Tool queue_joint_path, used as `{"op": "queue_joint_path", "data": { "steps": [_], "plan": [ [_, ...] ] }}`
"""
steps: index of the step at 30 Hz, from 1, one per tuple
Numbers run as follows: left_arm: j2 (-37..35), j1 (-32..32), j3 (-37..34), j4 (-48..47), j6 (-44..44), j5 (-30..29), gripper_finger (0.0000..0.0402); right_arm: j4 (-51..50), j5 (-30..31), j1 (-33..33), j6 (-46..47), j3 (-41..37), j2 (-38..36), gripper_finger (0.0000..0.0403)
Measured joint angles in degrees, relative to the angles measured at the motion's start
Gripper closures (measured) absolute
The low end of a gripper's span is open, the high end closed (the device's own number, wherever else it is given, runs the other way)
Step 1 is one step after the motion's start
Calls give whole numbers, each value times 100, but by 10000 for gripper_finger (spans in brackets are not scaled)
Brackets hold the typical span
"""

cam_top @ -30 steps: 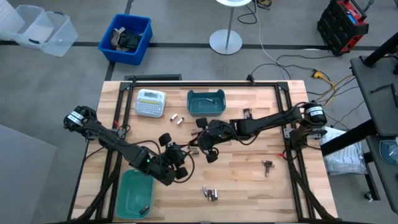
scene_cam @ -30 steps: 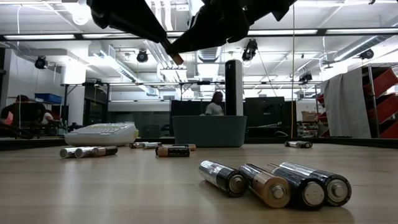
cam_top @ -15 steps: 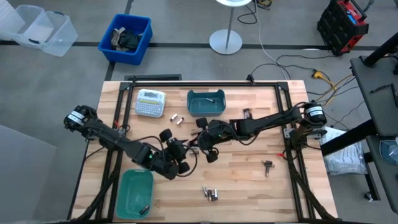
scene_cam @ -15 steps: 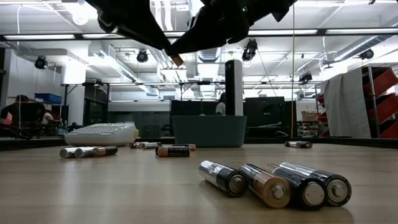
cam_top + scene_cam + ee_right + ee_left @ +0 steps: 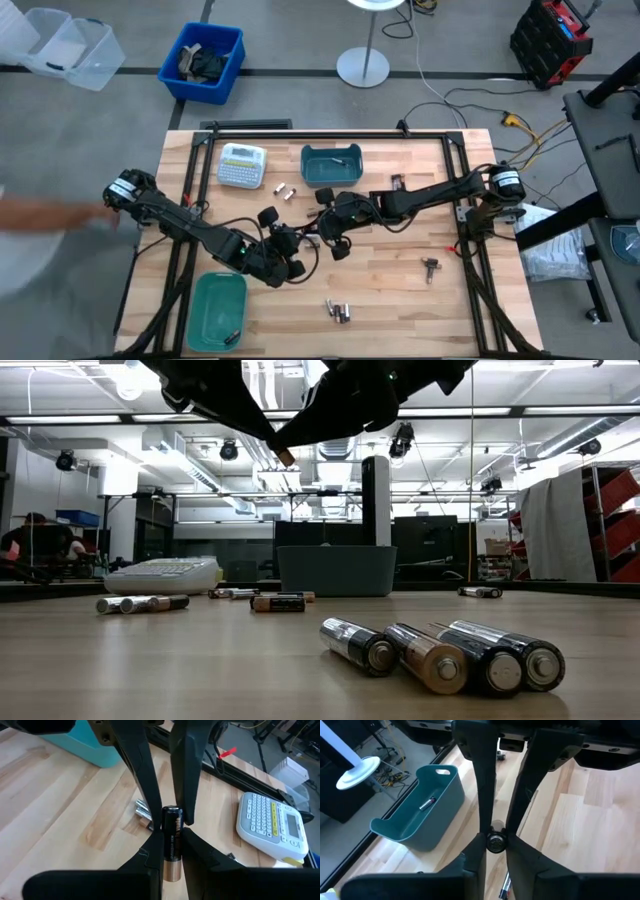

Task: Sort batteries
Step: Put the brown battery into the green bin

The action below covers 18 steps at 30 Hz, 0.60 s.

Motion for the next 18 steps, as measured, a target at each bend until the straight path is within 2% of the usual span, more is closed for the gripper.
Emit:
{"op": "queue_joint_path", "data": {
  "steps": [3,6,13,18],
  "plan": [
    [-2,0,0,-5,69,0,383,-10,3,0,-6,0,0,368],
    [0,0,0,-9,91,-2,385,-13,3,0,-9,0,0,361],
    [-242,11,0,-628,-33,-104,396,-2,-85,-44,0,16,-20,280],
    [-500,10,0,-1279,-186,-40,395,29,-82,-144,-22,48,-20,252]
  ]
}}
